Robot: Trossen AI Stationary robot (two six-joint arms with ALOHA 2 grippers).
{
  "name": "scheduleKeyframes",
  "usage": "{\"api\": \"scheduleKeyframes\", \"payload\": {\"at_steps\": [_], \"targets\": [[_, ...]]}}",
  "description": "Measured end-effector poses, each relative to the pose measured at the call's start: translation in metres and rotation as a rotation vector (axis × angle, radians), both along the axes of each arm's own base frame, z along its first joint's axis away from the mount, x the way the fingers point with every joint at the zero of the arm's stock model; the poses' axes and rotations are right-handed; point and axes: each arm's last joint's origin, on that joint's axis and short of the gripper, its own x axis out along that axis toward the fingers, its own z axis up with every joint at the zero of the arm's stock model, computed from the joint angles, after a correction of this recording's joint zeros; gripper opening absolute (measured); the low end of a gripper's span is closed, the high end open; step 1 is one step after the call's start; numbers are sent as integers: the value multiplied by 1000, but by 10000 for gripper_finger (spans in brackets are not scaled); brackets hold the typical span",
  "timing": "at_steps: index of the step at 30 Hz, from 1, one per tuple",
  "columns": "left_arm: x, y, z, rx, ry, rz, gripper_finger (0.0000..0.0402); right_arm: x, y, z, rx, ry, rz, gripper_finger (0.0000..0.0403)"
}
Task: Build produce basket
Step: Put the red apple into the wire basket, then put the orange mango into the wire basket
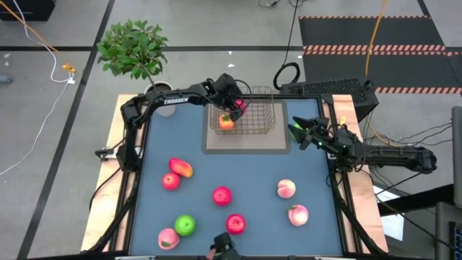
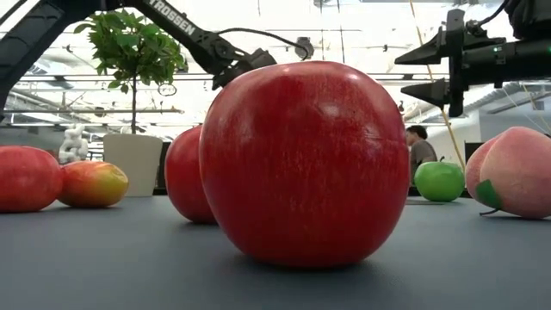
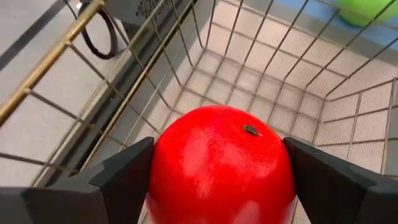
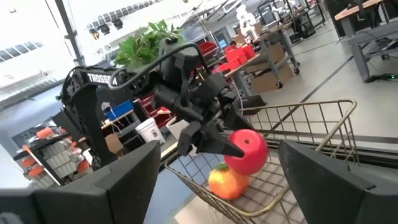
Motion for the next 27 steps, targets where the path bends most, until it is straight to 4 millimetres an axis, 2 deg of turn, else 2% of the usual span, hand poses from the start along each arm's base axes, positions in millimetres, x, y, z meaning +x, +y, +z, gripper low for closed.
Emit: {"api": "scheduleKeyframes", "payload": {"at_steps": [8,17,20,23,27], "targets": [[0,0,1,32,3,-24,338,0,0,-1,16,5,2,320],[4,0,-10,24,25,-29,393,1,2,-2,35,4,80,320],[5,-2,-10,27,25,-36,395,1,2,-2,37,1,83,320],[6,-5,-6,37,20,-38,388,1,2,-2,44,1,84,320],[5,-12,11,73,-19,-37,380,2,3,-3,48,1,104,320]]}}
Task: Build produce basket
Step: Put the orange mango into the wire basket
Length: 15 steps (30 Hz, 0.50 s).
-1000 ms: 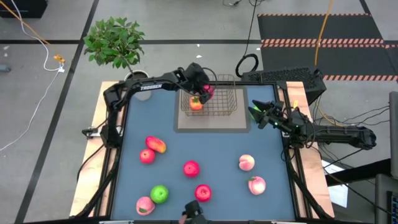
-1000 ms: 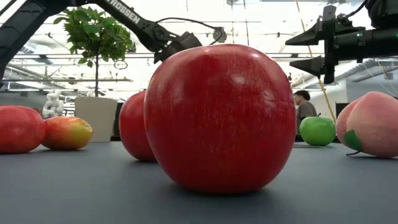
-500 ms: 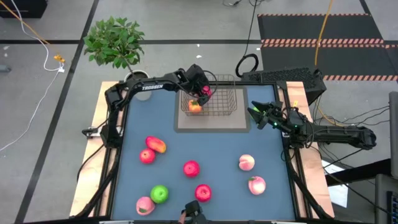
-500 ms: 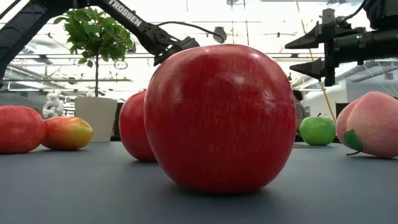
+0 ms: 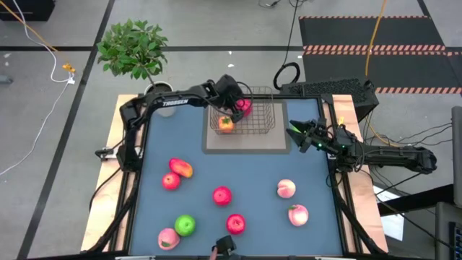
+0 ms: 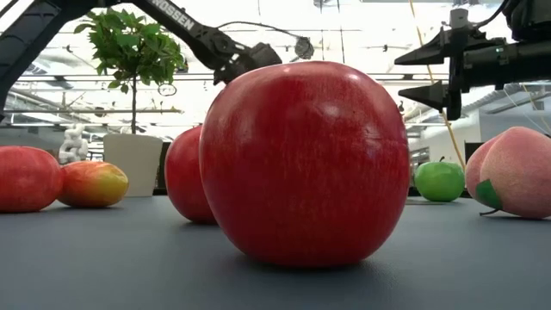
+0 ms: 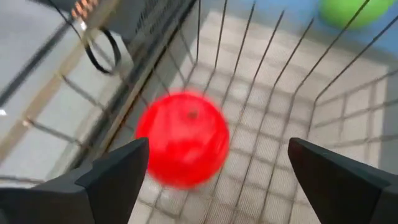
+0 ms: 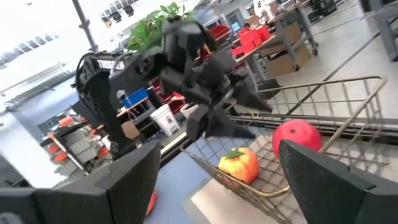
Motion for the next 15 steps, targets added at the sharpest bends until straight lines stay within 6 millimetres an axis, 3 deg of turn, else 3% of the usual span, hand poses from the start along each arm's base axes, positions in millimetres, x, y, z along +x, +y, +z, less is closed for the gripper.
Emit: {"api": "scheduleKeyframes", "payload": {"at_steps": [5,9,15], "targets": [[0,-18,28,48,-61,-28,370,0,0,0,10,-7,11,320],[-3,-44,60,82,-118,-86,361,0,0,0,9,-7,10,320],[-35,-95,104,96,-45,-222,345,0,0,1,9,-16,10,320]]}}
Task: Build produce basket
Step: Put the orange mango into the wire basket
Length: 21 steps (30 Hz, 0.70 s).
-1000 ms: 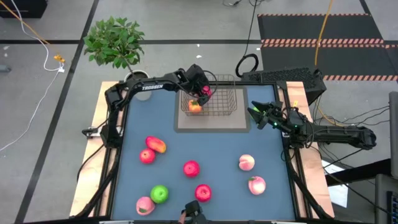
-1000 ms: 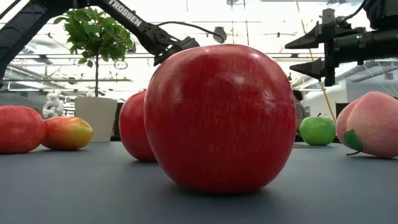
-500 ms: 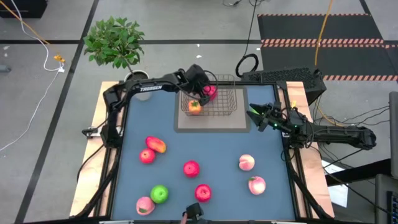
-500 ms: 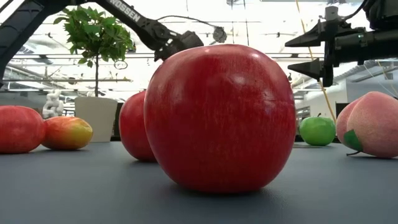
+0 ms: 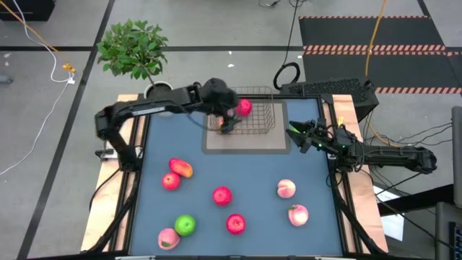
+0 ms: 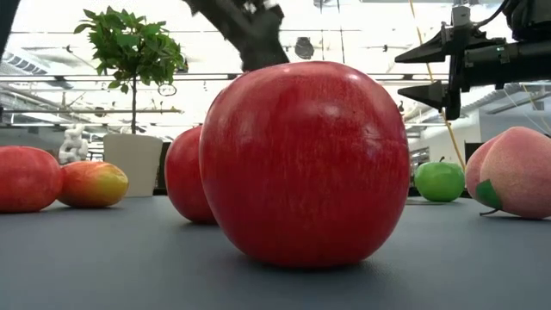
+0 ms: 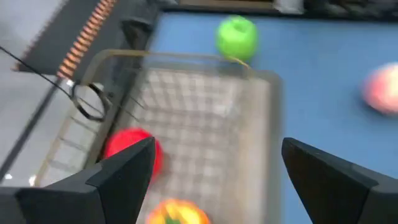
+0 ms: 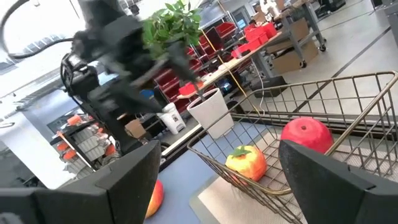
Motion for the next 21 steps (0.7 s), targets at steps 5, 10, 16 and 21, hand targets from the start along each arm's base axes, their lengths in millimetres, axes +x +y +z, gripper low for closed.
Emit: {"api": "scheduleKeyframes", "payload": {"at_steps": [5,10,16,21], "targets": [[-30,-49,21,-106,106,-109,328,0,0,4,-24,-37,12,320],[-39,-111,8,-258,312,-268,305,-1,2,12,-50,-115,80,320],[-37,-178,-12,-270,460,-251,298,-1,4,14,-51,-132,121,320],[-52,-187,-22,-233,624,1,325,-2,4,19,-85,-178,115,320]]}}
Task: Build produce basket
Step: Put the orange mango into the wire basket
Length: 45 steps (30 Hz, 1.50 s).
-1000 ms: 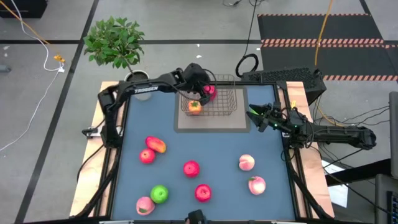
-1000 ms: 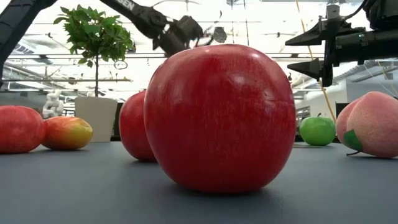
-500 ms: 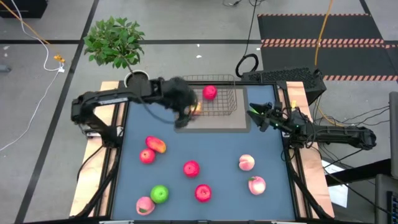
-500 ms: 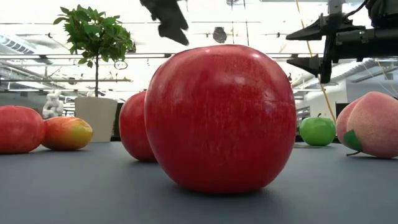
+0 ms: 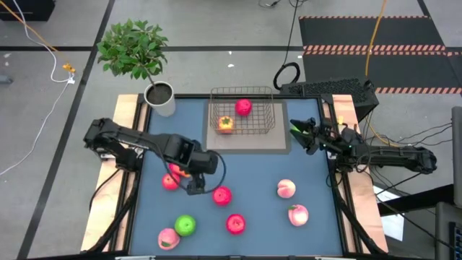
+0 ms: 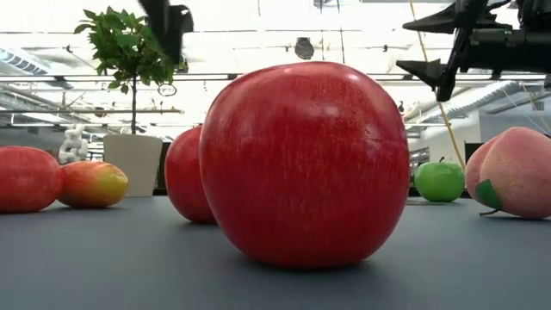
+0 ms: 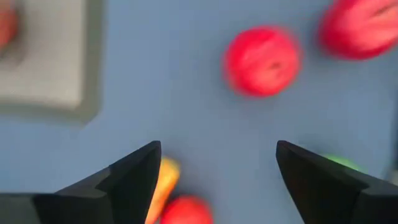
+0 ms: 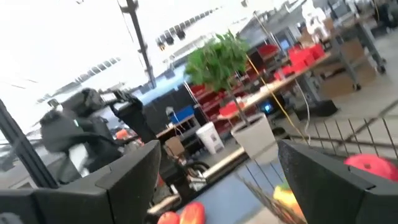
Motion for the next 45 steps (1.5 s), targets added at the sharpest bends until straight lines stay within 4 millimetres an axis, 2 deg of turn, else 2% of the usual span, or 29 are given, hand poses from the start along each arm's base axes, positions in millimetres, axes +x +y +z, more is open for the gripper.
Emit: {"api": "scheduleKeyframes", "payload": {"at_steps": [5,9,13,17,25,29,32,39,45], "targets": [[-12,13,-20,199,161,94,369,-2,0,7,-58,-57,-15,320],[-22,22,-59,179,303,-50,392,-3,0,8,-93,-60,-31,320],[-35,29,-92,169,405,-153,390,-4,0,10,-133,-67,-73,320],[-46,34,-112,170,460,-186,378,-5,-3,11,-150,-61,-103,320],[-51,36,-144,161,395,-239,374,-5,-7,8,-117,-49,-119,320],[-54,36,-153,159,382,-247,374,-5,-7,9,-117,-50,-116,320],[-55,36,-155,159,377,-240,359,-5,-7,8,-117,-49,-116,320],[-53,43,-155,152,367,-190,267,-5,-7,9,-119,-49,-118,320],[-44,50,-145,146,342,-124,264,-5,-7,9,-119,-50,-119,320]]}}
